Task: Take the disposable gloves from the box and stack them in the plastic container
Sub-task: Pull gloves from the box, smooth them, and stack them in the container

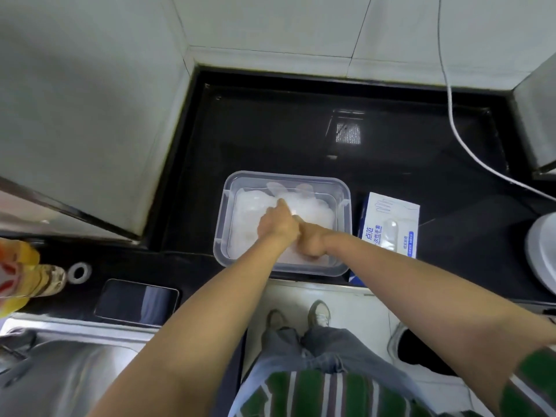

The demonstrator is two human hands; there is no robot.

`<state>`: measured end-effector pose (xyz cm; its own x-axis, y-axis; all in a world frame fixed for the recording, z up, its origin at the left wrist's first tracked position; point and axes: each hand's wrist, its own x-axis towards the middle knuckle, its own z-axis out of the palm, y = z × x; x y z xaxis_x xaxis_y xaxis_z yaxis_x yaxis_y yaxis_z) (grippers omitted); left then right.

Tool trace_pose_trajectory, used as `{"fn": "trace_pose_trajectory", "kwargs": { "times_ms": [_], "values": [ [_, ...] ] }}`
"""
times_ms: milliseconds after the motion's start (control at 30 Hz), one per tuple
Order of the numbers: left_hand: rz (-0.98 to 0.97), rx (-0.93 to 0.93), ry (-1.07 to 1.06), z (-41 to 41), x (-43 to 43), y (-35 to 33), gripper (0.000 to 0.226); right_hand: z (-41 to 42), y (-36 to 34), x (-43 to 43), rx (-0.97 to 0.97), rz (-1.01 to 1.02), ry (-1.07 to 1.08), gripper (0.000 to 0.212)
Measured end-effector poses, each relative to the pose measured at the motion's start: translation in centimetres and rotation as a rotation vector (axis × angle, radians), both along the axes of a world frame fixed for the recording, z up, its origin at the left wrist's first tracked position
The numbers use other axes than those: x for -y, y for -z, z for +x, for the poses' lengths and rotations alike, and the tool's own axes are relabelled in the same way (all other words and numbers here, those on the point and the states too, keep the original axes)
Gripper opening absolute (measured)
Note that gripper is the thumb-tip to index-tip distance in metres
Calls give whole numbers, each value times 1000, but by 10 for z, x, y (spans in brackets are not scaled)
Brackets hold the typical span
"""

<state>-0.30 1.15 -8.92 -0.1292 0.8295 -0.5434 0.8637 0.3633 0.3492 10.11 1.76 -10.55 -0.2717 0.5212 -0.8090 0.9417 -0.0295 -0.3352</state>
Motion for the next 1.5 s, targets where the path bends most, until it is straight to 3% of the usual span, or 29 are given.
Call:
{"fn": "trace_pose_trajectory", "kwargs": {
  "times_ms": [33, 100, 300, 500, 567, 667, 733, 800, 900, 1000, 1133, 1333, 1433, 1500],
  "values": [
    [-62, -41, 0, -10, 2, 7, 49, 2, -2, -1, -41, -25, 61, 66],
    [-99, -120, 14, -30, 9, 18, 67, 5, -3, -3, -90, -52, 171, 81],
    [-163, -176, 109, -40, 13, 25, 91, 1, -4, -3, -62, -78, 285, 92],
    [-270, -185, 182, -41, 10, 19, 95, -2, -6, -4, -50, -118, 248, 102],
    [-265, -194, 206, -40, 8, 13, 87, -1, -9, -6, -77, -161, 283, 96],
    [-65, -283, 197, -36, 3, -7, 43, 1, -24, -15, -111, -75, 235, 66],
    [120, -336, 187, -27, -2, -23, 27, 3, -38, -22, -244, 106, 310, 39],
    [292, -324, 162, -14, -5, -36, 25, 10, -56, -28, -445, 307, 436, 18],
    [475, -175, 118, 11, -10, -54, 21, 41, -77, -35, -530, 616, 517, 15],
    [522, 53, 171, 49, -14, -66, 13, 89, -73, -32, -405, 700, 600, 15],
    [406, 290, 250, 107, -9, -73, 15, 152, -46, -9, -56, 580, 562, 17],
    [18, 126, 454, 158, 9, -47, 37, 174, -23, 24, 144, 530, 385, 22],
    [-104, 90, 431, 161, 18, -27, 44, 165, -18, 33, 223, 549, 235, 23],
    [-119, 121, 396, 161, 20, -19, 44, 162, -14, 35, 254, 569, 257, 22]
  ]
}}
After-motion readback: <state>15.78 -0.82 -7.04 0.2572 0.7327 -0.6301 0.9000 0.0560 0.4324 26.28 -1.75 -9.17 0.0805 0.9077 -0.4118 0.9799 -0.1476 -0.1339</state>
